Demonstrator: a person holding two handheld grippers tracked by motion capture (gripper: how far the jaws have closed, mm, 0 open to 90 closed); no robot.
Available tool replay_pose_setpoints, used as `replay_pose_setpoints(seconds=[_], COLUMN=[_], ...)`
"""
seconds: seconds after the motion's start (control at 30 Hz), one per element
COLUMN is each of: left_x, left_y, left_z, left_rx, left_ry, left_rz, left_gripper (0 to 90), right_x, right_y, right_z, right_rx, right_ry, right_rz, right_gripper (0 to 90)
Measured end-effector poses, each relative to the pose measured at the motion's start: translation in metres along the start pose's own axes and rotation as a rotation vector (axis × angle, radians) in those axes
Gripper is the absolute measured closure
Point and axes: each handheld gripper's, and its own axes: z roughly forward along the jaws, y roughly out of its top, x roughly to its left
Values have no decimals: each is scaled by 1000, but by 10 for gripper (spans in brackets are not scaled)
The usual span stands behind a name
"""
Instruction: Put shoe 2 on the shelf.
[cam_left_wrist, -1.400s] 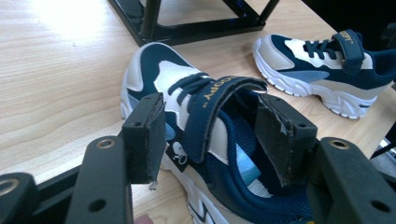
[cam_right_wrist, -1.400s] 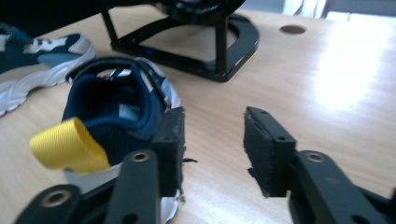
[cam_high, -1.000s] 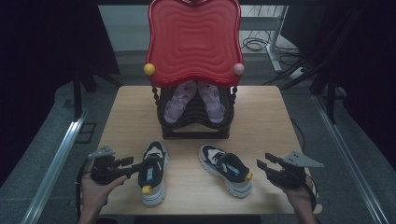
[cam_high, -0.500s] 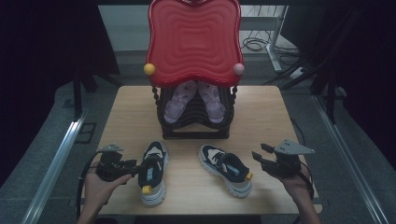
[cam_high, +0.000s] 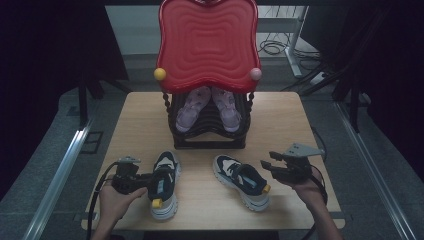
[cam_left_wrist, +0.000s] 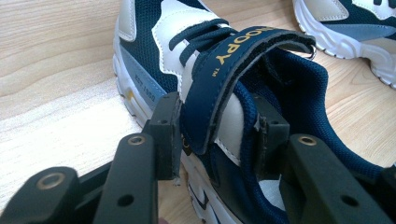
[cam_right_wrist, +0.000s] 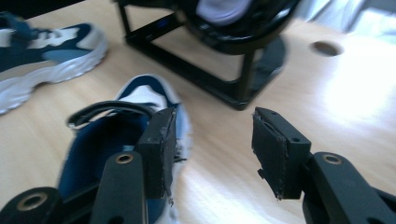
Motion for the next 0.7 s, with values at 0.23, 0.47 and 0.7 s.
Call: replay_pose_setpoints(seconds=[0.23, 0.47, 0.7], left_x=[0, 0, 0], left_y=[-2, -4, -4], left_z=[0, 0, 0], left_rx=[-14, -26, -31], left_ry=[-3, -2, -1], left_rz=[-3, -5, -5], left_gripper=[618, 620, 622], right_x=[-3, -10, -1], right_y=[10, 15, 17], right_z=[24, 34, 35], right_rx=[111, 146, 171], right_ry=[113, 182, 254], right_rz=[4, 41, 7], right_gripper=[506, 531, 542])
